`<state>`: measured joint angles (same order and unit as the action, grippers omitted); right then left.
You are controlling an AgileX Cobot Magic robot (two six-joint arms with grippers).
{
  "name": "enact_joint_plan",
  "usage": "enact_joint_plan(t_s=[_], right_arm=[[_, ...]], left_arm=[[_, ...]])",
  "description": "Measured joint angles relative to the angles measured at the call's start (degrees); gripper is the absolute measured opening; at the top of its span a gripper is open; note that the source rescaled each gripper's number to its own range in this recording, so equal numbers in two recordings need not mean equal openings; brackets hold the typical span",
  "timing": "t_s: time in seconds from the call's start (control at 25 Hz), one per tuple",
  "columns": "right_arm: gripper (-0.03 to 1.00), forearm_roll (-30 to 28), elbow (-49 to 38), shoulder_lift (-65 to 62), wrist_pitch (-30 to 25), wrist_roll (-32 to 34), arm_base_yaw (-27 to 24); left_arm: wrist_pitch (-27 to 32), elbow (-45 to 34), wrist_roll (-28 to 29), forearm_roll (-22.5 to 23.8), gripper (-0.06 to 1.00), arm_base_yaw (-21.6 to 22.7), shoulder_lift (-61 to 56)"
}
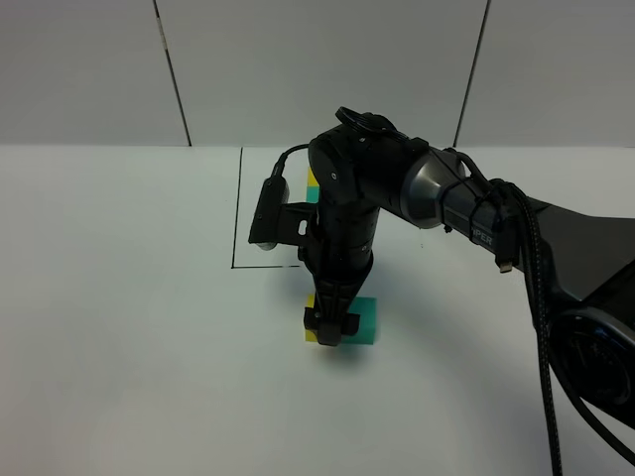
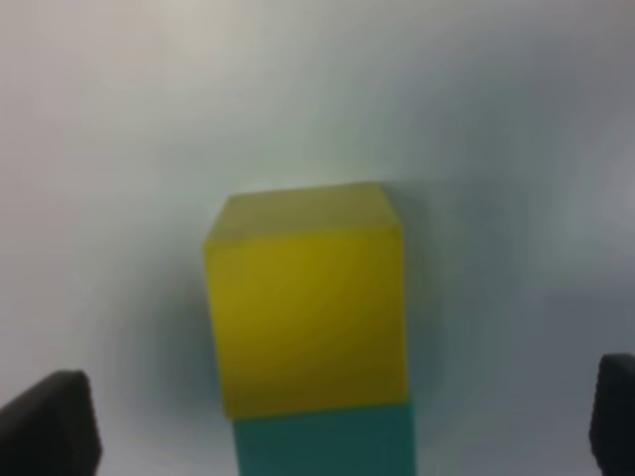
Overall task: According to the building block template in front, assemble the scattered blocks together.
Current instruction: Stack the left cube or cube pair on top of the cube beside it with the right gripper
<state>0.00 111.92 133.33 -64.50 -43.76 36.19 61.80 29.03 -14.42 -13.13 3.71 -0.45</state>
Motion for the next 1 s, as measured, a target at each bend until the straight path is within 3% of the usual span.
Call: enact_joint_plan(t_s=[1.0], right_arm=[[1.0,0.4,-0.5,4.5,-0.1,-1.0,-1.1]], left_arm=[[0.0,0.0,0.0,0.0,0.91,0.0,0.0]])
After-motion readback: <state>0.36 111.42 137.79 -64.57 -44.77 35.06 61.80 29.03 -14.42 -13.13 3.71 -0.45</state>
